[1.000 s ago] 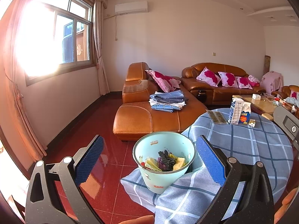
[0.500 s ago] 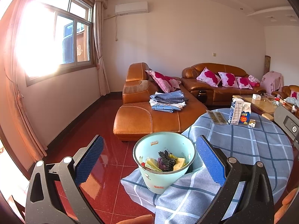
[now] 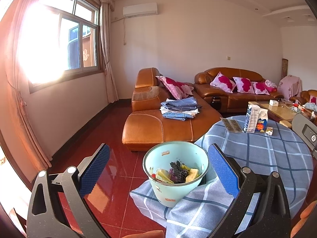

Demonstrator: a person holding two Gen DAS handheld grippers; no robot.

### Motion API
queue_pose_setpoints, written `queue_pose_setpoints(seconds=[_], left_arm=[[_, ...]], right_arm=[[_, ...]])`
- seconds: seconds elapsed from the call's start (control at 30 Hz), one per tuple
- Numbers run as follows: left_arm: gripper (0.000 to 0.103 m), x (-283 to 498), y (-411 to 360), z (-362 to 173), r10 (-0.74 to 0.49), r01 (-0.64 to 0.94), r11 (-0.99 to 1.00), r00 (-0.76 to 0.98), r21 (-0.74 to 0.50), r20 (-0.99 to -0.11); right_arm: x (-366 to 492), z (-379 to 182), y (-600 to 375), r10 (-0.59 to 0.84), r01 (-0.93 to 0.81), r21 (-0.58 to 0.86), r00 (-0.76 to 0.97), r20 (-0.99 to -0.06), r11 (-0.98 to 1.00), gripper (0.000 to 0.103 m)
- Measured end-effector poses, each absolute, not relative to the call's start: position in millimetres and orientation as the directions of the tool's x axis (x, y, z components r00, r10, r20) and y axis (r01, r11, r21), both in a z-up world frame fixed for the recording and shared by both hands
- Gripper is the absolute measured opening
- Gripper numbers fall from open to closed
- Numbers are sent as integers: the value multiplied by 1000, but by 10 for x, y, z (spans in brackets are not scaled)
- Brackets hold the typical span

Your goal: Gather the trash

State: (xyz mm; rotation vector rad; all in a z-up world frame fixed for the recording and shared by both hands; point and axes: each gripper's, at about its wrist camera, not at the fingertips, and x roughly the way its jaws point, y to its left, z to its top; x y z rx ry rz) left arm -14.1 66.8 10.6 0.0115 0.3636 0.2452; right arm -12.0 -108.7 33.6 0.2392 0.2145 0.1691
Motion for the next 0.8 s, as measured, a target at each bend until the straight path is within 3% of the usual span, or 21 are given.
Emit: queue_pose_setpoints(seconds=[0.3, 0.8], left_arm=[[97, -123, 673, 72, 169, -179, 984, 906, 11, -388], [97, -94, 679, 91, 232, -233, 971, 895, 45, -382]], right_arm=[[-105, 291, -1108, 191, -137, 258, 962, -195, 956, 95], [-87, 243, -1124, 186, -127, 267, 961, -206, 955, 95]])
